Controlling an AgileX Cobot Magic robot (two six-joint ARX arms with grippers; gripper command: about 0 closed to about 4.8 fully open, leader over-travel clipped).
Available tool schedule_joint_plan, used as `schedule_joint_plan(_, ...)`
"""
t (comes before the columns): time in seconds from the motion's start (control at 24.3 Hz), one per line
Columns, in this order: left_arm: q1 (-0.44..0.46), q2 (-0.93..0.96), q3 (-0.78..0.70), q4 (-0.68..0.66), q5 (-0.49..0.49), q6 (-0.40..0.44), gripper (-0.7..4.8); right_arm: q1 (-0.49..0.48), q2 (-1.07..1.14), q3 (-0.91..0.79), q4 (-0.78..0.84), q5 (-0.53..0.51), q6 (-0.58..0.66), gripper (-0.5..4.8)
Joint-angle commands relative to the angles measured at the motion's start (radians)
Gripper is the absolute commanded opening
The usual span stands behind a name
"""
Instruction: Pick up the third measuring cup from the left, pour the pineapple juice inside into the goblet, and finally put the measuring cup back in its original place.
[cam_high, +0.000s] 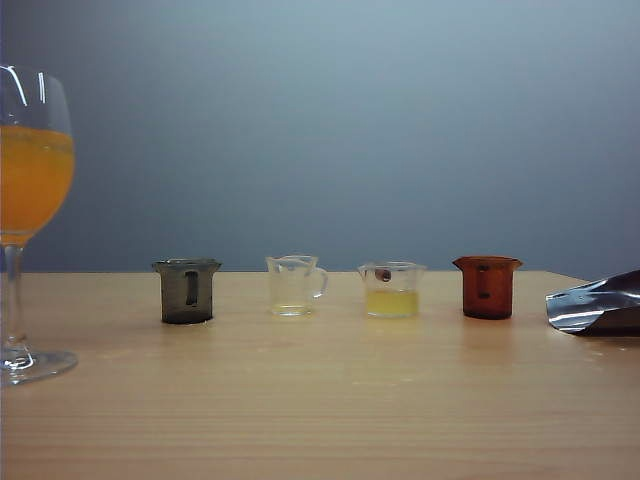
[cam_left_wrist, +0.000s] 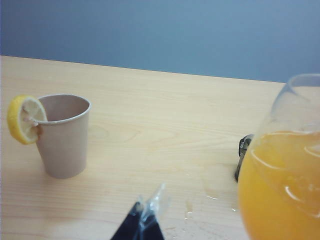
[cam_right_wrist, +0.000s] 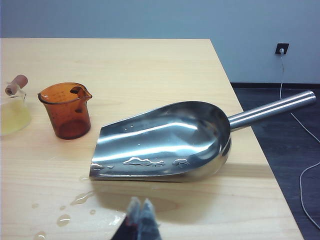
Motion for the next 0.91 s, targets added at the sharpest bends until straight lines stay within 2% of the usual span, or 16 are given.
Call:
schedule_joint_plan(0.04,-0.001,0.000,0.002,0.019,0.004,0.007,-0.05,-0.001,0.000,0.006,0.017,0.002,0.003,-0.01)
schedule_joint_plan(0.49,-0.001,0.000,0.023,0.011,0.003,0.000,-0.05,0.000,0.000,0.034,0.027,0.012,0.000,-0.01)
schedule_joint_plan(0.58,-0.001,0.000,0.067,-0.021,0.002,-0.004,-0.05,0.000,0.000,0.083,0.021,0.019,0.019,-0.02)
schedule_joint_plan(0.7,-0.002,0.018,0.222,-0.132,0.006,-0.005,-0.05,0.000,0.015,0.241,-0.033,0.079,0.026,-0.02)
schedule_joint_plan(0.91,-0.002,0.158,0.413,-0.211,0.037,-0.003,-0.05,0.001,0.128,0.381,-0.058,0.076,0.027,-0.03)
